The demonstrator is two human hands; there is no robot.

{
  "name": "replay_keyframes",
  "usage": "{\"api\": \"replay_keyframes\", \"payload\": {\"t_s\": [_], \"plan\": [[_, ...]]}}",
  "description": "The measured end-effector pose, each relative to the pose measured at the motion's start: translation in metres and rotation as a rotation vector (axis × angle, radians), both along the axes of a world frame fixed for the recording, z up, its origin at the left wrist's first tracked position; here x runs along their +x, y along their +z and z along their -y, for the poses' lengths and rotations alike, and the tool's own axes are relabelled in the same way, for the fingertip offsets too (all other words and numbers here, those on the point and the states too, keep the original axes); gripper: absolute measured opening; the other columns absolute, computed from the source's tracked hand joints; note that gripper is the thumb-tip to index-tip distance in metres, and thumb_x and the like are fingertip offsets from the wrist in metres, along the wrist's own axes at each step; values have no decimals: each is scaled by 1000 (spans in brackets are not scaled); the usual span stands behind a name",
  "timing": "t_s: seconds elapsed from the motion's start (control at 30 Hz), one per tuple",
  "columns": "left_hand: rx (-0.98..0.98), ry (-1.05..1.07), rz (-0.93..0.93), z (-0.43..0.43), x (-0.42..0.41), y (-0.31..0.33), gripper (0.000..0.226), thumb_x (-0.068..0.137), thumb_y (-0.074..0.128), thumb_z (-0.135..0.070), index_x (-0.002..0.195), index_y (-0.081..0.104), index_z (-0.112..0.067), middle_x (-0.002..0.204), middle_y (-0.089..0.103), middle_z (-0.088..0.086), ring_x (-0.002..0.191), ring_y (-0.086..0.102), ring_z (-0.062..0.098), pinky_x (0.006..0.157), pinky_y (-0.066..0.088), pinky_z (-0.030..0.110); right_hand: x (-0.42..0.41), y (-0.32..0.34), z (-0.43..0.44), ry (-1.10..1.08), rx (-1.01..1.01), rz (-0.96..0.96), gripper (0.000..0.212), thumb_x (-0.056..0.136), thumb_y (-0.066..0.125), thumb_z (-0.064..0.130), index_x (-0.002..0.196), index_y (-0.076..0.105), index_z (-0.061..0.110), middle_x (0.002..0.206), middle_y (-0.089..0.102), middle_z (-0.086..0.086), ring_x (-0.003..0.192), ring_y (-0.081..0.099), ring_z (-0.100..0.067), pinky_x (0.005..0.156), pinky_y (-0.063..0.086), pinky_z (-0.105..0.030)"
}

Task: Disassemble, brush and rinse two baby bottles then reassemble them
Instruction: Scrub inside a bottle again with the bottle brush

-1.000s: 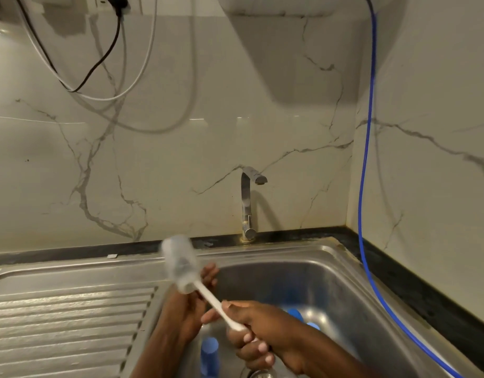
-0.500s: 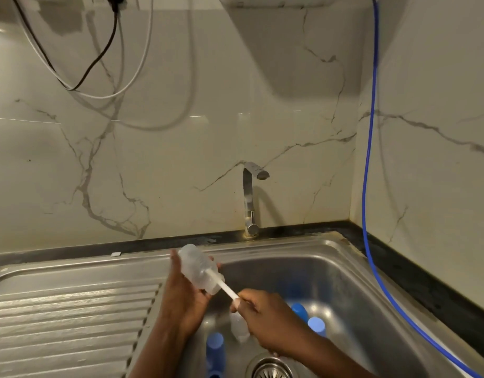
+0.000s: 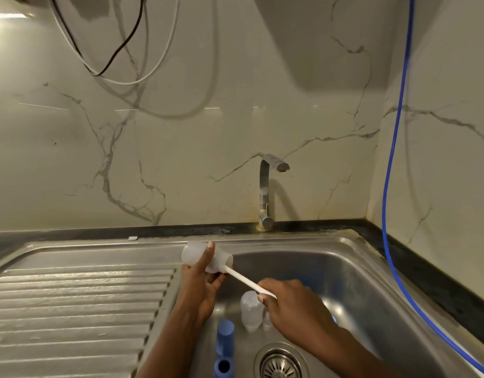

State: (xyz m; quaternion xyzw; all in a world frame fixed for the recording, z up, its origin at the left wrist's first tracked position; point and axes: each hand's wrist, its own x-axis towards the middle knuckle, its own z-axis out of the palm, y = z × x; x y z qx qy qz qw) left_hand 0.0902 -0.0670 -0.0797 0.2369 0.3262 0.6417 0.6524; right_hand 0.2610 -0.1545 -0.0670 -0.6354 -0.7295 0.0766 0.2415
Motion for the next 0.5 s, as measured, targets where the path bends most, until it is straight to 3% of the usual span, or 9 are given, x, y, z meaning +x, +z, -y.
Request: {"api": "replay_keyframes", "payload": {"t_s": [0.1,0.23,0.4,0.43,0.5], "plan": [[-44,60,53,-3,-6,-1,59,86,71,-17,135,39,-9,127,54,21,114,60,36,77,56,42,4,-4,-5,-45,58,40,16,97,38,42,104,48,31,102,61,7,97,59,-26,76,46,-36],[-24,48,79,-6,-10,1,48,89,68,-15,130,44,-9,126,55,21,113,60,35,83,55,44,8,-5,-7,-64,108,35,15,96,42,42,109,44,34,106,63,10,98,61,-25,77,48,-37],[30,18,91,-8,-9,-2,54,92,61,-13,142,41,-11,128,53,20,117,57,37,83,54,45,8,-6,-9,-56,28,86,14,95,43,40,94,50,27,83,61,2,81,59,-28,68,46,-35],[44,7,94,-9,-11,-3,57,90,60,-13,144,40,-11,130,52,20,118,57,38,81,55,45,8,-3,-10,-13,-64,-34,16,96,45,37,92,56,26,72,59,3,72,59,-25,62,45,-32],[90,-44,115,-9,-17,-1,63,87,61,-19,145,39,-12,133,51,21,118,58,39,77,59,44,9,8,-7,81,-451,-536,25,101,44,31,96,67,22,58,50,6,48,45,-14,45,34,-24]]}}
